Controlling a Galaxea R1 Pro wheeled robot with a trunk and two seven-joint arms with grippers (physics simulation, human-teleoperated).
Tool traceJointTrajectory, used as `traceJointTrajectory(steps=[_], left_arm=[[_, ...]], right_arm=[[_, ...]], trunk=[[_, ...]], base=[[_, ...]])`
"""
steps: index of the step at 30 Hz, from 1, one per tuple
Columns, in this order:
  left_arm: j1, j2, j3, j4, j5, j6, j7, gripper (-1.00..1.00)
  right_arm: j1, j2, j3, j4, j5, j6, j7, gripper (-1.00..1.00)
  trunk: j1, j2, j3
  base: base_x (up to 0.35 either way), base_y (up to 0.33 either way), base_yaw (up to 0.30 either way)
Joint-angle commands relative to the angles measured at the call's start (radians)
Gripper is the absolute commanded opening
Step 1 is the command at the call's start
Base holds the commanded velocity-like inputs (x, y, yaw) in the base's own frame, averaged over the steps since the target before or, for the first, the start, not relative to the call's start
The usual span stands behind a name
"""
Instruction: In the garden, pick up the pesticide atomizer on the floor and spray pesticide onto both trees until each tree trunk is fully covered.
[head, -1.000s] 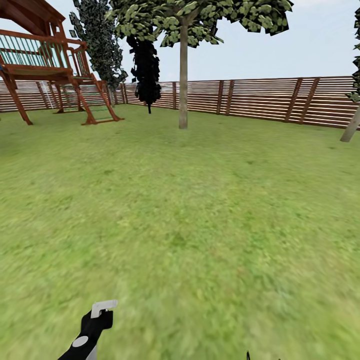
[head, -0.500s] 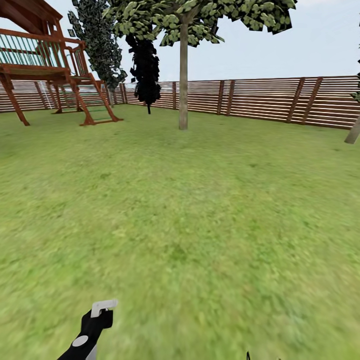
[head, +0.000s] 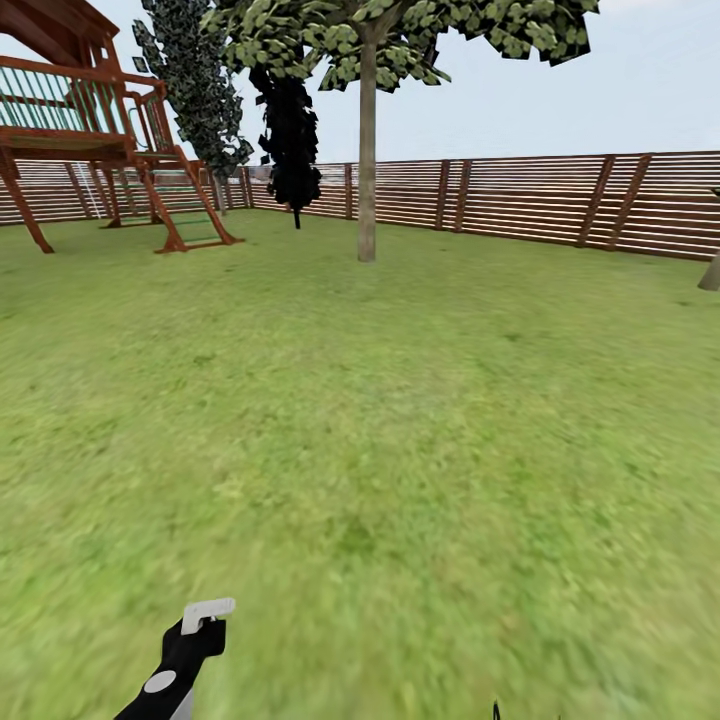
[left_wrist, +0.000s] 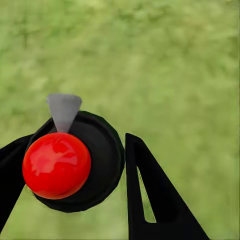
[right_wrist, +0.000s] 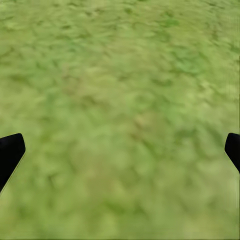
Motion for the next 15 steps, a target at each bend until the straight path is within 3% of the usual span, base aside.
traceJointTrajectory(steps=[1,15], left_arm=[[0.000,0.000,0.000,0.000,0.000,0.000,0.000,-1.00],[0.000,0.000,0.000,-0.001,0.000,0.000,-0.001,-1.00]], right_arm=[[0.000,0.000,0.000,0.000,0.000,0.000,0.000,1.00],[0.000,0.000,0.000,0.000,0.000,0.000,-0.001,1.00]], trunk=[[0.000,0.000,0.000],[0.000,0.000,0.000]], base=[[0.337,0.000,0.000],[0.337,0.000,0.000]])
